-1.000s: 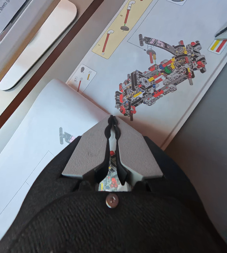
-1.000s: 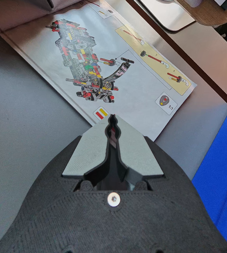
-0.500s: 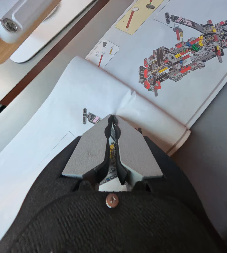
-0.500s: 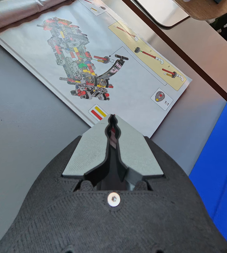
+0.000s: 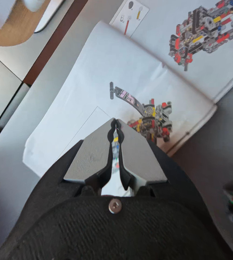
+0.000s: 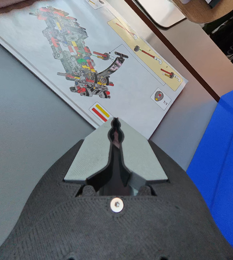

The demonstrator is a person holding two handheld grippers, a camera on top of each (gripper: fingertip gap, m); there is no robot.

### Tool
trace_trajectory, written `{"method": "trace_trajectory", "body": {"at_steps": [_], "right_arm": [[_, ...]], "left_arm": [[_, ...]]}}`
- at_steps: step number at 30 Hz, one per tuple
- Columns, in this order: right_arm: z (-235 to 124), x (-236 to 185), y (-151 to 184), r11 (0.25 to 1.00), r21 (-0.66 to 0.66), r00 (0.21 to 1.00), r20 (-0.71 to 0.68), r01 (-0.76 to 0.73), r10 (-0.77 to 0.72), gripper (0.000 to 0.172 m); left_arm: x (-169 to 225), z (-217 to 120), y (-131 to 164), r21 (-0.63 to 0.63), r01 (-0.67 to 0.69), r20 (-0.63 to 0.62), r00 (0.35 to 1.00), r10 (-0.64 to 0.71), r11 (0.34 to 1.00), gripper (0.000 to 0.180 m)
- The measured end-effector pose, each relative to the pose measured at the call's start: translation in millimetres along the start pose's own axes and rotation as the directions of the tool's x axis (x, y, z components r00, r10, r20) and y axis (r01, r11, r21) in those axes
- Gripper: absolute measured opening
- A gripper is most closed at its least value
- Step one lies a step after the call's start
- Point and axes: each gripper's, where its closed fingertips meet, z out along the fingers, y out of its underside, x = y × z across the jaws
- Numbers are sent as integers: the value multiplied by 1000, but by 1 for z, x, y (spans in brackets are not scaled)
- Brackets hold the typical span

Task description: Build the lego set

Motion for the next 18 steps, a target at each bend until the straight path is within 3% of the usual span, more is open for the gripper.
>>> {"method": "trace_trajectory", "body": {"at_steps": [5,9,13,18], "right_arm": [[-3,0,3,1000,-3,999,-25,30,-30,0],[-4,-1,4,1000,1,1000,8,-14,14,0],[-6,-1,5,1000,-3,1000,-12,-1,1,0],[-6,-1,6,1000,-4,1000,-16,-2,2,0]], "left_arm": [[2,-95,7,32,-55,44,998,54,998,0],[10,-157,37,34,-60,119,991,56,998,0],[9,-188,83,31,6,224,975,-12,1000,0],[27,-208,139,161,193,223,948,-226,968,11]]}}
